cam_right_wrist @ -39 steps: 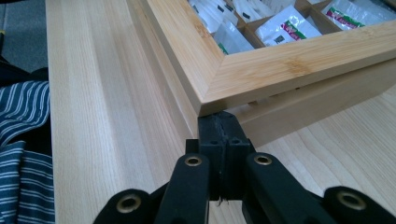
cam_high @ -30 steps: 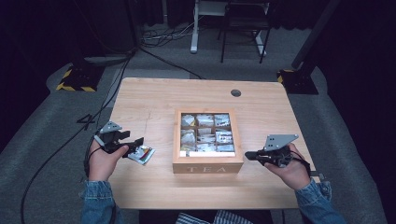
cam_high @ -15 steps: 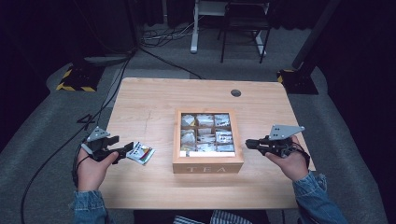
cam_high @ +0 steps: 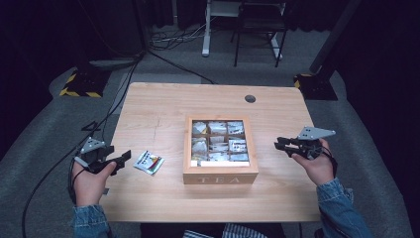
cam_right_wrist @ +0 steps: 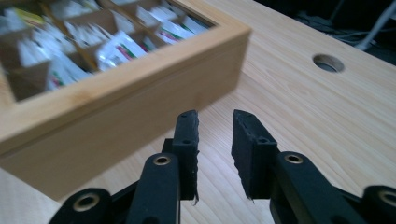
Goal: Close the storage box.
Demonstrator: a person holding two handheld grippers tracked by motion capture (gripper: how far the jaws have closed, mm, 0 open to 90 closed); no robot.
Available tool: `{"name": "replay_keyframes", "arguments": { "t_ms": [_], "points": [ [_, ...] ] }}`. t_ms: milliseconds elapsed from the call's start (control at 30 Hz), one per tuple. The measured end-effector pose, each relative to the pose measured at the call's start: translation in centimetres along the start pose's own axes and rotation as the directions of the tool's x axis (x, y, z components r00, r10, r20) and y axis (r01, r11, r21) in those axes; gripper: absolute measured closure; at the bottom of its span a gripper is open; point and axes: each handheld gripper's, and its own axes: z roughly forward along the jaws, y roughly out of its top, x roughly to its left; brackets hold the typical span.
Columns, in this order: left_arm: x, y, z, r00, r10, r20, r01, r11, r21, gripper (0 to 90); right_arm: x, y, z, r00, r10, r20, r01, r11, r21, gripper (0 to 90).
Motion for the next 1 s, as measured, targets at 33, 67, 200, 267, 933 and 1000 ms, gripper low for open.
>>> {"name": "replay_keyframes", "arguments": {
  "t_ms": [33,67,200,267,933,1000],
  "points": [
    [0.0,0.0,0.0,1.0000,0.000,0.000,0.000,1.0000,0.000,28.6,0.0,0.0,0.0,1.0000,0.000,0.000,0.000,1.000,0.000,70.1],
    [0.1,0.0,0.0,0.9999,0.011,0.001,-0.011,0.9997,-0.024,28.9,-0.6,-0.6,0.0,0.9997,0.019,0.016,-0.019,1.000,0.007,68.8],
    [-0.1,0.1,0.1,0.9989,0.047,-0.008,-0.047,0.9980,-0.041,30.4,-1.5,-1.3,0.2,0.9985,0.036,0.041,-0.037,0.999,0.017,65.7],
    [-0.1,0.1,0.2,0.9985,0.053,-0.011,-0.054,0.9978,-0.040,29.9,-2.4,-2.3,0.5,0.9971,0.050,0.057,-0.052,0.998,0.029,64.2],
    [0.8,-0.8,1.4,0.9986,0.015,-0.050,-0.013,0.9989,0.045,29.2,-5.9,-7.1,0.9,0.9741,0.164,0.155,-0.179,0.980,0.083,61.1],
    [1.0,-1.0,1.6,0.9986,0.008,-0.052,-0.006,0.9988,0.048,29.2,-6.0,-7.5,0.9,0.9714,0.172,0.163,-0.188,0.978,0.088,59.2]
  ]
}}
